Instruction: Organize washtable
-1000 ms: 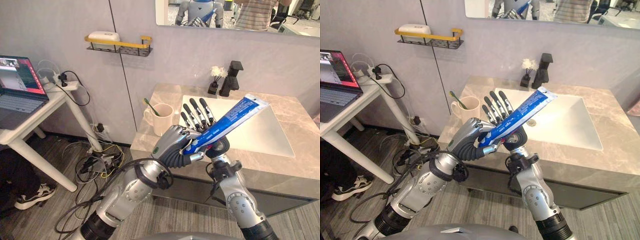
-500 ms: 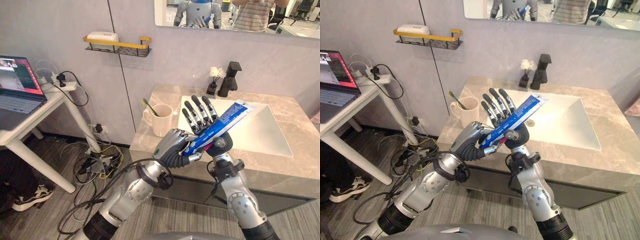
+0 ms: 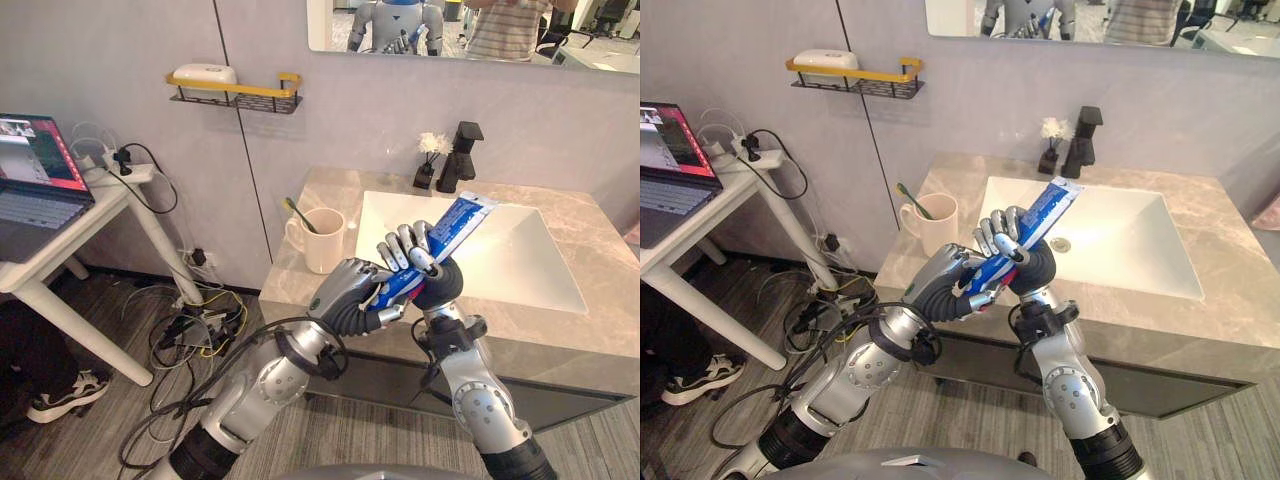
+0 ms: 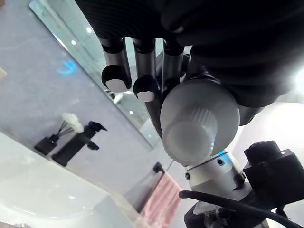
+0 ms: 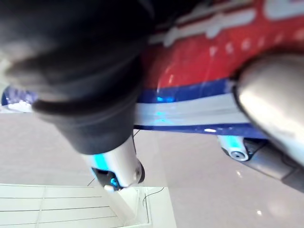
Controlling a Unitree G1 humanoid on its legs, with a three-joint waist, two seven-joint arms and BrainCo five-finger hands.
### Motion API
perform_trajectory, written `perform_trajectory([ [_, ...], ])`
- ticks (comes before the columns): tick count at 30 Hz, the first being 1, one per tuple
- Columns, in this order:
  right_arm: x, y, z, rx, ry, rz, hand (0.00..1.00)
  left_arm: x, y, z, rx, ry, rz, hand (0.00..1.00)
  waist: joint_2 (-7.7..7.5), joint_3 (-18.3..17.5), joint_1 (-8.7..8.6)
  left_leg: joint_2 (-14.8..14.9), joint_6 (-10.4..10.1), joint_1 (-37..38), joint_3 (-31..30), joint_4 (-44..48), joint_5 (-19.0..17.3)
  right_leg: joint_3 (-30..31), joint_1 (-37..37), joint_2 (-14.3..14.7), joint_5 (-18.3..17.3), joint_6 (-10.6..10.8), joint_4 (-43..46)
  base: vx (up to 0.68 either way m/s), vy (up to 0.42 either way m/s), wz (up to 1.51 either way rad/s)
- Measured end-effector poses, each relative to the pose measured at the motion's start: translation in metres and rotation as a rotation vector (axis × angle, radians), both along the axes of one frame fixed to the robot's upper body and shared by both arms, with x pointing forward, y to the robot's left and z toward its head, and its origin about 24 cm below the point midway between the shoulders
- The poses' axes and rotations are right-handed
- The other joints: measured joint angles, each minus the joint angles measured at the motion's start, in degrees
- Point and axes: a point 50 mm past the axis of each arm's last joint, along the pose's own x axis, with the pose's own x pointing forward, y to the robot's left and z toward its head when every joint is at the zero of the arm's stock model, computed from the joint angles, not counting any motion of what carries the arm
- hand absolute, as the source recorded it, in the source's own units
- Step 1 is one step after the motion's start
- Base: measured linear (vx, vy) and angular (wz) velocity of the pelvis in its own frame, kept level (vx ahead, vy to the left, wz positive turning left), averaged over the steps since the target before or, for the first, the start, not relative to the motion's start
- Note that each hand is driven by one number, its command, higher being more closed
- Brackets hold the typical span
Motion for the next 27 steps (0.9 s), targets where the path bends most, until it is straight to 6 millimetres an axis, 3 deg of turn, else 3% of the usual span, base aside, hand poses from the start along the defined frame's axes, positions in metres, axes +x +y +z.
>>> perform_trajectory([
  [7,0.000,0.000,0.000,-0.001,0.000,0.000,1.00,0.001,0.000,-0.001,-0.001,0.004,0.003,1.00,0.28,-0.15,0.00,0.00,0.00,0.02,0.05,0.00,0.00,0.05,-0.02,0.00,0.00,0.00,0.00,0.00,0.000,0.00],
  [8,0.000,0.000,0.000,-0.001,0.000,-0.001,1.00,0.001,0.000,-0.001,-0.001,0.004,0.004,0.00,0.32,-0.18,0.00,0.00,0.00,0.02,0.06,-0.01,0.00,0.06,-0.03,0.00,0.00,0.00,0.00,0.00,0.000,0.00],
  [17,0.000,-0.001,0.000,-0.003,0.000,-0.007,1.00,0.003,0.004,-0.002,0.002,0.010,0.028,0.00,0.49,-0.16,0.01,0.00,0.01,0.27,0.56,-0.18,-0.01,0.71,-0.15,0.02,0.01,0.02,0.00,0.00,0.001,-0.02],
  [22,0.002,-0.005,0.001,0.018,0.004,-0.039,1.00,0.003,0.020,-0.002,-0.033,0.022,0.122,0.00,1.19,0.34,-0.02,0.01,0.02,0.75,0.96,-0.50,-0.01,0.89,-0.07,0.06,0.01,0.03,0.01,0.01,0.000,-0.04],
  [27,0.002,-0.028,-0.001,0.037,0.020,-0.162,1.00,0.004,0.069,0.005,-0.074,-0.011,0.372,0.00,1.65,0.73,0.20,0.01,0.02,0.98,1.03,-0.85,-0.02,0.88,0.00,0.06,-0.09,0.10,0.00,0.00,0.000,0.00],
])
